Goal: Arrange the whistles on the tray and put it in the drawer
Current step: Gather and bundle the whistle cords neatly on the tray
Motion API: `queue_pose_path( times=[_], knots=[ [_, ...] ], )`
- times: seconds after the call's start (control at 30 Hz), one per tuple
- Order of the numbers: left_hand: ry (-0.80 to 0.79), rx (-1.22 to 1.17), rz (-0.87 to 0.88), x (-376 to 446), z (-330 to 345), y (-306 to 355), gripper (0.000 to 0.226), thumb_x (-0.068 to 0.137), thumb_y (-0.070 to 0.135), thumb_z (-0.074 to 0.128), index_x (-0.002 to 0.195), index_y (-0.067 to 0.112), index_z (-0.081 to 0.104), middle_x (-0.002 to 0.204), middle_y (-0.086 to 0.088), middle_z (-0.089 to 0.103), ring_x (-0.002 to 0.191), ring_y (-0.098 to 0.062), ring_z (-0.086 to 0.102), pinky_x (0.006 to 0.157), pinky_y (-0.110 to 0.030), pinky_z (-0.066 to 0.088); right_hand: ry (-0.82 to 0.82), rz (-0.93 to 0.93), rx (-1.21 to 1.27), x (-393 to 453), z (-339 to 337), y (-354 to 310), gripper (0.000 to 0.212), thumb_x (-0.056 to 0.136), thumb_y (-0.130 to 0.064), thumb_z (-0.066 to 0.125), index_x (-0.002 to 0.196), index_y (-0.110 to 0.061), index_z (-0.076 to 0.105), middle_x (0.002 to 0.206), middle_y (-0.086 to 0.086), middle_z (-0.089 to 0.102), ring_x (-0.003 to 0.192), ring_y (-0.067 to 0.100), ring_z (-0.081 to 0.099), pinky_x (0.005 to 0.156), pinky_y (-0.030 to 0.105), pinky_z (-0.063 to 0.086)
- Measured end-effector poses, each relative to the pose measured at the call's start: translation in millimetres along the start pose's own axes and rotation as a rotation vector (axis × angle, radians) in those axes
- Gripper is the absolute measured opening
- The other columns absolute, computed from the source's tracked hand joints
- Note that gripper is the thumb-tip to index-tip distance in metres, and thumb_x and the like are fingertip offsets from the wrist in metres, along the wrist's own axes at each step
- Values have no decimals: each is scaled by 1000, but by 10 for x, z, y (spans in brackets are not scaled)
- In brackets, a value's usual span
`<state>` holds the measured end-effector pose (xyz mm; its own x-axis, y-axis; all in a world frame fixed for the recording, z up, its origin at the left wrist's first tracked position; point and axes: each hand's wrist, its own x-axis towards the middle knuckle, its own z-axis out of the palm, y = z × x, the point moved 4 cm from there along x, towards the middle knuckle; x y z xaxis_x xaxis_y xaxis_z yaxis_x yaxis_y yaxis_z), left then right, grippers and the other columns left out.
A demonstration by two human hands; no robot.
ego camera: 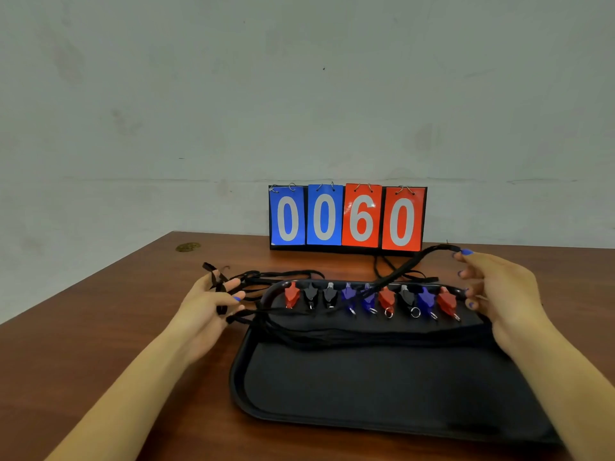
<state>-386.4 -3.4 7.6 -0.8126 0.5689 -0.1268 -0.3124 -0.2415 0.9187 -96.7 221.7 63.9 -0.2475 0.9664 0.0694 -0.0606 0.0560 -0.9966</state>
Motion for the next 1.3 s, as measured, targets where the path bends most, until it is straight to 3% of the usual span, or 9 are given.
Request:
queue_pose_path(
  times=[0.1, 0.23, 0.37, 0.53, 0.63, 0.87, 1.0, 1.13, 1.3],
  knots=[
    [-5, 98, -17, -10, 3, -8, 77, 82, -22, 39, 144, 21, 23, 118, -10, 52, 102, -27, 56, 92, -43, 45, -13, 5, -13, 26, -11, 17, 16, 92, -18, 52, 100, -11, 65, 74, 4, 53, 53, 14, 41, 48, 26, 36],
    [0, 223, -8, -47, 10, 6, 78, 79, -23, 44, 140, 22, 28, 108, -13, 52, 95, -29, 58, 74, -38, 49, -25, 18, -23, 33, 10, 47, 15, 92, -17, 52, 98, -11, 65, 73, 5, 53, 53, 13, 41, 47, 26, 36],
    [-63, 330, -30, -90, 36, -5, 88, 77, -21, 53, 144, 23, 17, 102, -18, 56, 91, -30, 61, 74, -38, 50, -36, 15, -22, 32, 7, 44, 15, 92, -18, 52, 97, -11, 64, 73, 5, 53, 53, 13, 42, 47, 25, 36],
    [-24, 325, -1, -91, 23, 6, 89, 76, -24, 53, 145, 21, 19, 99, -12, 52, 89, -29, 61, 67, -37, 51, -40, 22, -28, 24, 6, 39, 15, 93, -19, 52, 97, -12, 65, 73, 4, 53, 52, 13, 42, 46, 25, 36],
    [26, 274, 62, -97, 9, 67, 78, 79, -21, 52, 142, 16, 25, 114, -15, 51, 84, -25, 60, 64, -32, 48, -42, 19, -22, 34, -15, 13, 14, 93, -20, 52, 95, -13, 65, 73, 4, 53, 53, 13, 43, 46, 25, 36],
    [117, -21, 63, -58, -72, 130, 70, 81, -18, 51, 140, 16, 33, 114, -11, 51, 94, -24, 59, 78, -36, 49, -49, 33, 43, 29, -111, -51, 16, 90, -20, 53, 82, -14, 65, 67, 2, 54, 49, 14, 43, 30, 16, 33],
    [83, 75, 110, -72, -31, 98, 70, 80, -18, 52, 139, 14, 33, 118, -12, 49, 97, -26, 60, 89, -39, 47, 8, 23, 85, 47, -250, -116, 20, 87, -16, 48, 70, -11, 58, 46, -4, 57, 30, 7, 44, 31, 13, 30],
    [39, 401, 226, -127, 50, 28, 69, 77, -10, 64, 134, 20, 40, 111, -6, 57, 112, -28, 54, 103, -48, 38, 42, 2, -199, 108, -465, -194, 18, 85, -12, 48, 70, -7, 57, 63, 7, 55, 34, 15, 46, 41, 24, 32],
    [-43, 518, 291, -210, 184, -43, 68, 75, -8, 66, 130, 25, 42, 105, -2, 60, 96, -17, 61, 94, -44, 46, -64, 137, -459, 146, -697, -82, 18, 86, -13, 52, 74, -4, 61, 63, 8, 53, 49, 21, 39, 49, 25, 26]
  ],
)
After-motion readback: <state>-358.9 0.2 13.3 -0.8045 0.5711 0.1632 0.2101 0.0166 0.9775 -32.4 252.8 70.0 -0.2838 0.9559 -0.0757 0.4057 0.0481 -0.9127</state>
